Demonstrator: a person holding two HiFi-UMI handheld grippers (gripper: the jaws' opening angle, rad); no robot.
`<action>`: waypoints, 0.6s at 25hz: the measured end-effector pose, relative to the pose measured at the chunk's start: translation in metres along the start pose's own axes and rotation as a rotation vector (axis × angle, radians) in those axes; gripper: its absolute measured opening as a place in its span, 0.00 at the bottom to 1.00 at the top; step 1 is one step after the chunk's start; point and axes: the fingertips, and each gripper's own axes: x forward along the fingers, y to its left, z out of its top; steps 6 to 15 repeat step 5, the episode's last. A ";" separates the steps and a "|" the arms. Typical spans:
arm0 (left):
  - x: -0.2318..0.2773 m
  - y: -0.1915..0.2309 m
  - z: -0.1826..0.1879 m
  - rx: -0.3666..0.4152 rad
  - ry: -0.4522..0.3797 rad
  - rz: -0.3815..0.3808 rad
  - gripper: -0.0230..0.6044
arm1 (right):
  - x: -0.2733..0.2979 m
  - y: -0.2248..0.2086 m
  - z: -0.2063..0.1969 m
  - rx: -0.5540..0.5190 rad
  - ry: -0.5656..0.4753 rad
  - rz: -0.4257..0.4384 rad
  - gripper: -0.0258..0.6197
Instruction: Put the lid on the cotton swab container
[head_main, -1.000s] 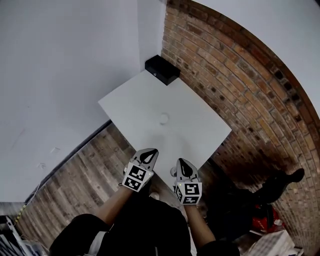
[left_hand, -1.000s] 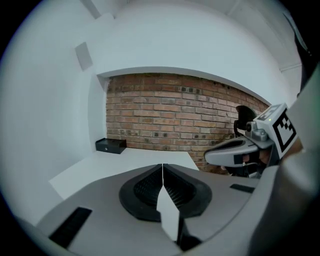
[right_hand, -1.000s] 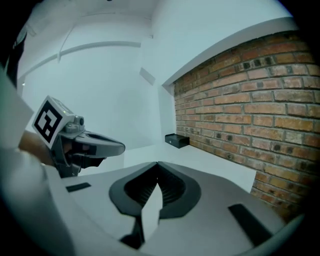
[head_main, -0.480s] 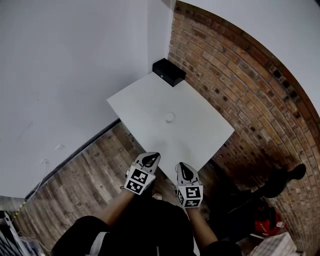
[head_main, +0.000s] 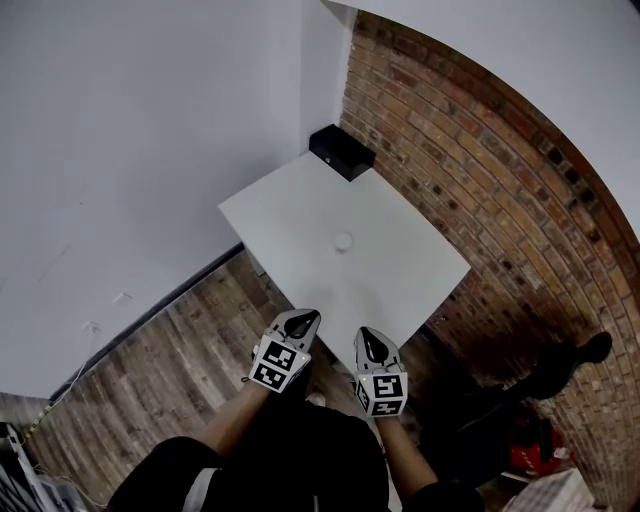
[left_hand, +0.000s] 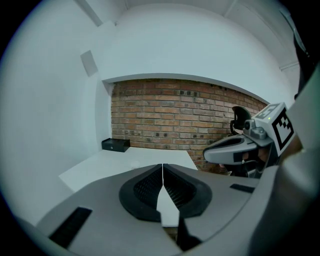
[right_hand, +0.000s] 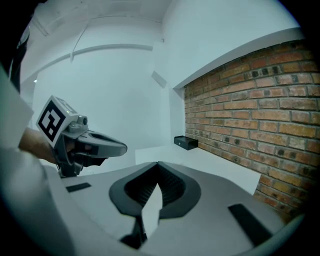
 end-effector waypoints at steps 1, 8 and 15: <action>0.001 0.001 0.000 -0.001 0.001 0.000 0.06 | 0.001 -0.001 0.000 0.002 0.001 -0.001 0.07; 0.007 0.009 0.001 0.000 0.004 0.001 0.06 | 0.009 -0.006 0.003 0.009 0.001 -0.003 0.07; 0.007 0.009 0.001 0.000 0.004 0.001 0.06 | 0.009 -0.006 0.003 0.009 0.001 -0.003 0.07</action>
